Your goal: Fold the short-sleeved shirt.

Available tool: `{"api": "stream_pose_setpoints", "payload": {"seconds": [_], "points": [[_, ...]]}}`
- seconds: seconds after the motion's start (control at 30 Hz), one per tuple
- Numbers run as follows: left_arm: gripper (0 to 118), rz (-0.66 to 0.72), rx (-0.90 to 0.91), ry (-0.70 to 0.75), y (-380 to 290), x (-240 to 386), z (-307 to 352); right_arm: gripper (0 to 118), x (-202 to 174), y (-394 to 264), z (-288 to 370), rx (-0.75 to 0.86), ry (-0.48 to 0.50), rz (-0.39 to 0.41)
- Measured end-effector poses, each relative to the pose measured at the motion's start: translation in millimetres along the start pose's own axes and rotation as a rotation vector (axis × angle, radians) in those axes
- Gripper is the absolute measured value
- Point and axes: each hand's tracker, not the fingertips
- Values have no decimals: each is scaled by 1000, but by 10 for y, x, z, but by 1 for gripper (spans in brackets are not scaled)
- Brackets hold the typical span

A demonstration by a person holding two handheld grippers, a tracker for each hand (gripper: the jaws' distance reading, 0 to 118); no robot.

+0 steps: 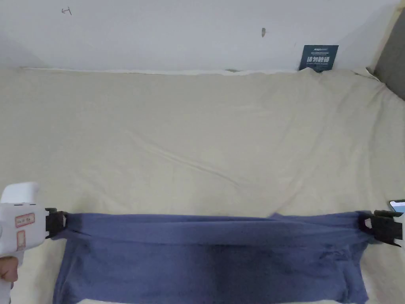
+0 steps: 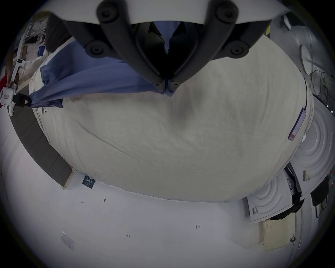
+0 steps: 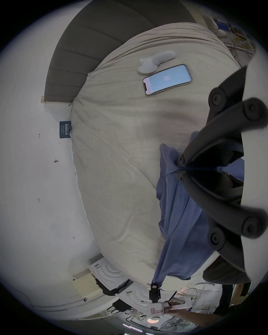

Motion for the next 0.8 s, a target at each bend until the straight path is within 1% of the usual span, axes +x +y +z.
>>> {"api": "stream_pose_setpoints", "payload": {"seconds": [0.07, 0.1, 0.13, 0.2, 0.27, 0.33, 0.43, 0.47, 0.53, 0.63, 0.67, 0.7, 0.73, 0.77, 0.8], "points": [[0, -2, -3, -3, -196, -8, 98, 4, 24, -175, 61, -5, -1, 2], [0, -5, -4, -2, -262, -162, 13, 4, 44, -272, 81, -8, -1, -3], [0, -5, 2, -2, -361, -186, 34, 4, 49, -352, 36, -22, 16, 1], [0, -11, -17, 3, -536, -195, 32, 4, 100, -522, 26, -47, 17, -4], [0, -7, -40, -2, -671, -209, -9, 4, 121, -701, 82, -76, 3, -40], [0, 10, -71, 8, -789, -243, -60, 4, 174, -822, 55, -94, 2, -50], [0, 29, -104, 8, -857, -301, -142, 4, 201, -882, -80, -129, 13, -54], [0, 31, -112, 31, -868, -310, -176, 4, 220, -899, -110, -139, 8, -59], [0, 45, -116, 23, -879, -322, -235, 4, 256, -951, -137, -148, 4, -81], [0, 57, -133, 29, -901, -280, -263, 5, 256, -945, -163, -153, -4, -80], [17, 48, -137, 33, -902, -272, -265, 10, 243, -948, -173, -150, -17, -81], [61, 45, -142, 36, -903, -269, -258, 34, 239, -936, -165, -144, -22, -80], [109, 49, -131, 42, -891, -264, -242, 75, 215, -910, -144, -142, -55, -83], [111, 54, -129, 56, -912, -275, -251, 118, 174, -884, -116, -145, -151, -76], [108, 163, -141, 63, -1011, -319, -120, 114, 128, -885, -73, -136, -187, -62]]}}
